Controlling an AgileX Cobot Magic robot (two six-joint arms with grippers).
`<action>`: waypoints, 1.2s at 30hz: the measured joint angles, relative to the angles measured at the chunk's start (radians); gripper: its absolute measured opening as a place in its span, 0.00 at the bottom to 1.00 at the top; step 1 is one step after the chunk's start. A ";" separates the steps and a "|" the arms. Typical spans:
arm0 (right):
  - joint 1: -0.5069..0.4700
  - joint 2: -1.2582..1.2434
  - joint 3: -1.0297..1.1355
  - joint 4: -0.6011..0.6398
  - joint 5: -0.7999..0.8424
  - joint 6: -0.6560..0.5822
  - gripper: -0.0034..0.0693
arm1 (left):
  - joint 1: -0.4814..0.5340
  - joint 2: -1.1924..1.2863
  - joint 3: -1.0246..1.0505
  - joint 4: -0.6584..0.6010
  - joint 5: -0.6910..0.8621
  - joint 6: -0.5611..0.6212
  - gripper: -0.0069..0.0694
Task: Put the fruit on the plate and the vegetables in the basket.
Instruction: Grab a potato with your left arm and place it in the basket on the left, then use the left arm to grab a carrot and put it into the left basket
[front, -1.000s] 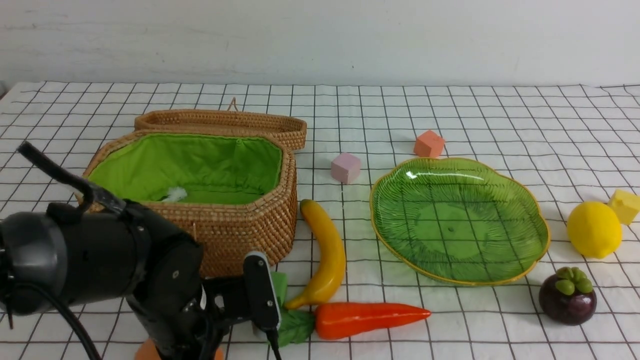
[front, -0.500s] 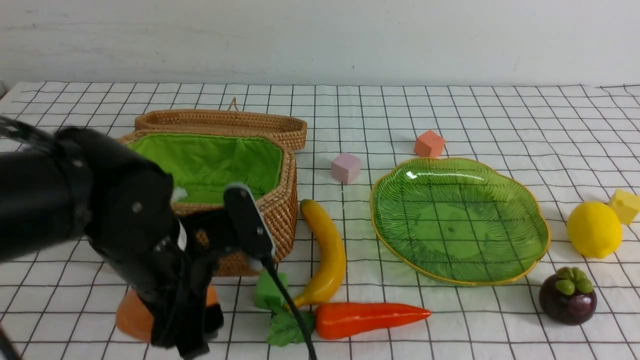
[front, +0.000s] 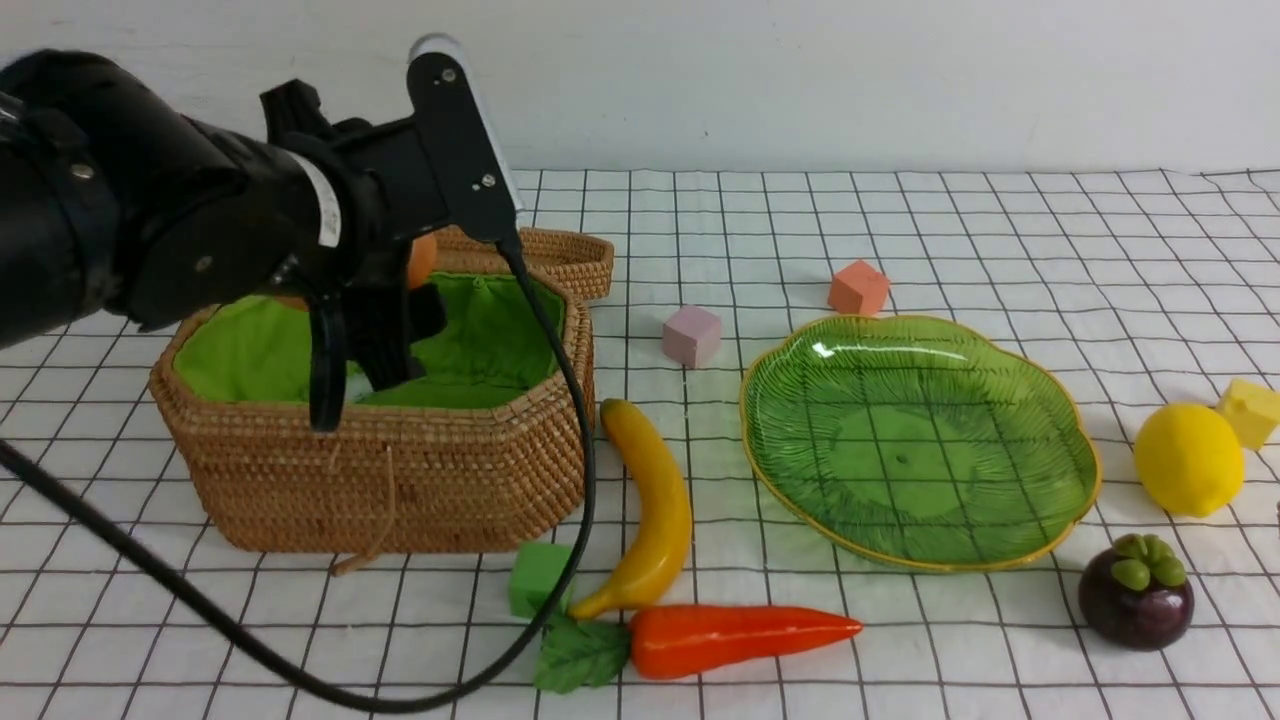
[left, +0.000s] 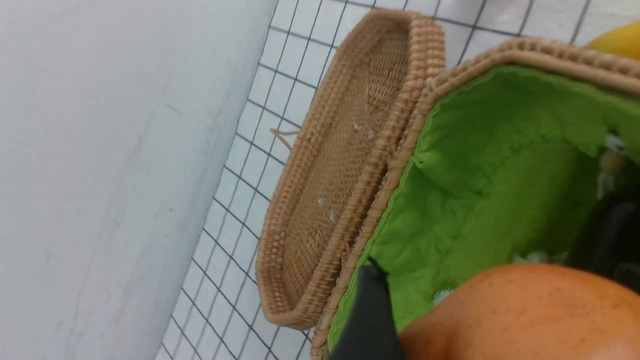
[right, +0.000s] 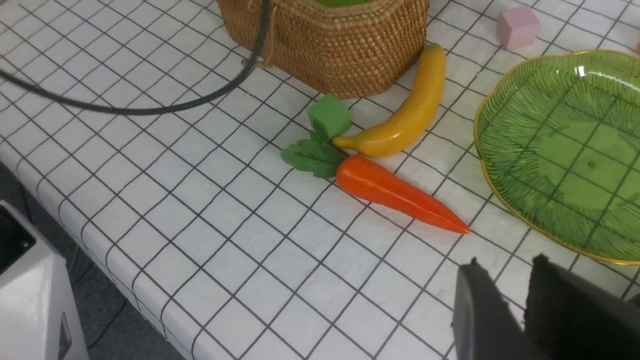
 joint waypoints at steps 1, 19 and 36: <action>0.000 0.000 0.000 0.005 0.002 0.000 0.28 | 0.008 0.019 0.000 0.017 -0.003 -0.014 0.90; 0.000 -0.002 -0.001 0.009 0.044 0.018 0.30 | -0.176 -0.123 0.008 -0.260 0.135 -0.424 0.42; 0.000 -0.251 -0.005 -0.200 0.195 0.264 0.31 | -0.507 0.280 -0.212 -0.408 0.533 -0.200 0.44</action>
